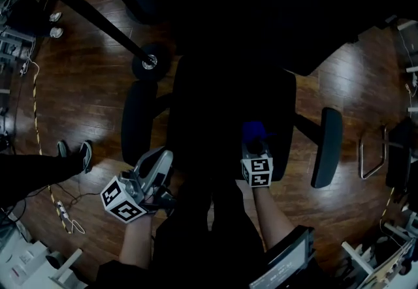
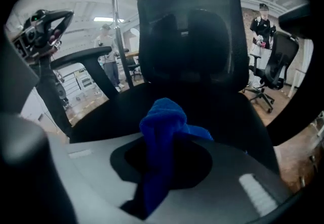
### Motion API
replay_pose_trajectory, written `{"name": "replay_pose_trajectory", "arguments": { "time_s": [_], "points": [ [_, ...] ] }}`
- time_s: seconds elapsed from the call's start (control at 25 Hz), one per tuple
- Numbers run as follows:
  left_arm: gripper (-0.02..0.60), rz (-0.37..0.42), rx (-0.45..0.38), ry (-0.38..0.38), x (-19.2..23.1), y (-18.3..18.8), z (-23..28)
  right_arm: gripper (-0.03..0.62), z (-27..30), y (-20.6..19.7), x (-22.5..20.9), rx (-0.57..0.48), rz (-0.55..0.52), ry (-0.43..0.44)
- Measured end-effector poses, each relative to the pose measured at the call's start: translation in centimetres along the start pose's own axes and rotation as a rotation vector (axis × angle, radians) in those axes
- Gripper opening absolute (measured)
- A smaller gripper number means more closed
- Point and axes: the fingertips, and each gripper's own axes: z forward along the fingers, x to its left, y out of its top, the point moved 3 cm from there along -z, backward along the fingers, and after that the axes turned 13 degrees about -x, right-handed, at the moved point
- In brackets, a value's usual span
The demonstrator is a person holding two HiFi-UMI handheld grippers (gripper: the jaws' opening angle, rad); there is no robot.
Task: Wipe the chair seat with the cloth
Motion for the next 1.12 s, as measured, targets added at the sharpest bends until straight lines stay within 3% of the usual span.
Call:
{"name": "replay_pose_trajectory", "arguments": {
  "time_s": [0.32,0.4,0.52,0.8,0.92,1.12],
  "points": [
    [0.002,0.047,-0.127,0.138,1.3,3.5,-6.9,0.060,6.4,0.5,19.8,0.017,-0.059,0.443],
    [0.002,0.050,-0.152,0.156,1.6,4.3,-7.7,0.060,7.4,-0.2,23.1,0.044,-0.081,0.500],
    [0.002,0.063,-0.177,0.180,1.6,5.2,-8.9,0.060,7.7,-1.1,25.5,0.066,-0.118,0.510],
    [0.002,0.053,-0.142,0.145,1.7,4.2,-8.6,0.060,6.4,-2.9,23.3,0.057,-0.124,0.508],
    [0.002,0.044,-0.106,0.108,1.3,3.6,-7.3,0.060,4.8,-3.9,20.0,0.076,-0.123,0.439],
    [0.002,0.009,-0.034,0.036,0.4,0.9,-3.3,0.060,0.6,-5.7,11.0,0.128,-0.104,0.264]
  ]
}}
